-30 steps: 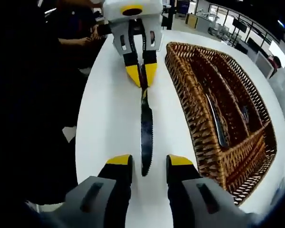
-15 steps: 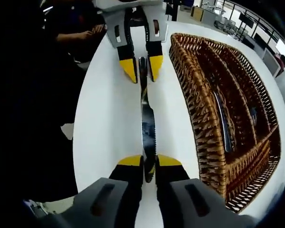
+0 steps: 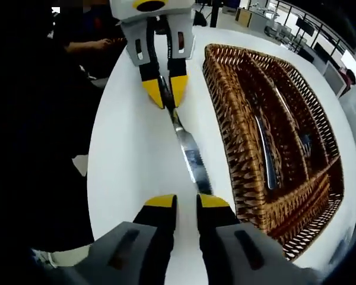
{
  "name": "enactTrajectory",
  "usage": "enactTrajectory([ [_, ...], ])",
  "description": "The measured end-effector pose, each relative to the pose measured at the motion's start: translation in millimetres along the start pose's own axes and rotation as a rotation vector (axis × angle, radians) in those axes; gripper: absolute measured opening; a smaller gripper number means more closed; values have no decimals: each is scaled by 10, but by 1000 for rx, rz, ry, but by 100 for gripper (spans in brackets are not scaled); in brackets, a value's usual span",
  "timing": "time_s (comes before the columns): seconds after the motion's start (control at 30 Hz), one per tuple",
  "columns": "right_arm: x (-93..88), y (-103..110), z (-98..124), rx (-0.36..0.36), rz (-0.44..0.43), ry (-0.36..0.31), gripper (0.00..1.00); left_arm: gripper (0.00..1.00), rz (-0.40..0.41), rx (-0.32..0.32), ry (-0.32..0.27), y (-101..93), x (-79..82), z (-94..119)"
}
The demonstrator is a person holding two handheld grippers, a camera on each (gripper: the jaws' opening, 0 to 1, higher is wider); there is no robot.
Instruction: Arrange the knives, forks, and spoons in their matching storage slots by inserting each utensil handle-first until every utensil is classified and aligned in the correct compartment
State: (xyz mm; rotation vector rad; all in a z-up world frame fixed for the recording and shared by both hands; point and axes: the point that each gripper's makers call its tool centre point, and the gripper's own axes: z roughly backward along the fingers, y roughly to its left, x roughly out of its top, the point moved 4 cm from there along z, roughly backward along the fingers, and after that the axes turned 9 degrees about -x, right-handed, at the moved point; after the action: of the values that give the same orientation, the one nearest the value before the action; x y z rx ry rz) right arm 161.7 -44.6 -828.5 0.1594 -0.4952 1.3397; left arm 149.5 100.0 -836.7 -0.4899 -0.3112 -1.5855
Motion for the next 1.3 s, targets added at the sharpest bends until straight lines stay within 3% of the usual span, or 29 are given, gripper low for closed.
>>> enactTrajectory([
  [0.07, -21, 22, -8, 26, 5, 12, 22, 6, -2, -4, -3, -10, -1, 0],
  [0.17, -156, 117, -59, 72, 59, 82, 21, 5, -11, -4, -3, -17, 4, -1],
  [0.2, -88, 113, -56, 54, 66, 23, 20, 5, -5, -4, -3, -15, 5, -4],
  [0.23, -205, 203, 8, 87, -10, 126, 16, 5, 0, -5, -5, -12, 4, 1],
  [0.27, -163, 169, -15, 74, 29, 94, 15, 5, 1, -6, -6, -17, 6, -1],
  [0.3, -122, 113, -45, 47, 136, 82, 13, 5, -6, -7, -3, -21, 7, 0],
  [0.33, -110, 157, -51, 80, 134, 84, 9, 5, -11, -7, -2, -23, 9, -3],
  [0.37, -124, 157, -37, 69, 70, 143, 7, 6, -14, -10, 0, -32, 13, -5],
  [0.47, -92, 144, -60, 94, 147, 179, 6, 6, -22, -6, 6, -35, 17, -14],
  [0.7, -101, 163, 11, 94, 94, 186, 5, 10, 14, 18, 8, -36, 3, -2],
  [0.97, -8, 148, 154, 79, 122, 200, 5, 13, 6, 6, -13, -52, 39, -31],
  [1.13, 95, 138, 231, 72, 137, 201, 5, 10, -22, -2, -32, -72, 86, -70],
  [1.2, 106, 130, 243, 69, 152, 207, 5, 7, -67, -3, -27, -90, 95, -85],
  [1.3, 88, 150, 247, 79, 150, 215, 5, 6, -33, -4, -35, -95, 96, -88],
])
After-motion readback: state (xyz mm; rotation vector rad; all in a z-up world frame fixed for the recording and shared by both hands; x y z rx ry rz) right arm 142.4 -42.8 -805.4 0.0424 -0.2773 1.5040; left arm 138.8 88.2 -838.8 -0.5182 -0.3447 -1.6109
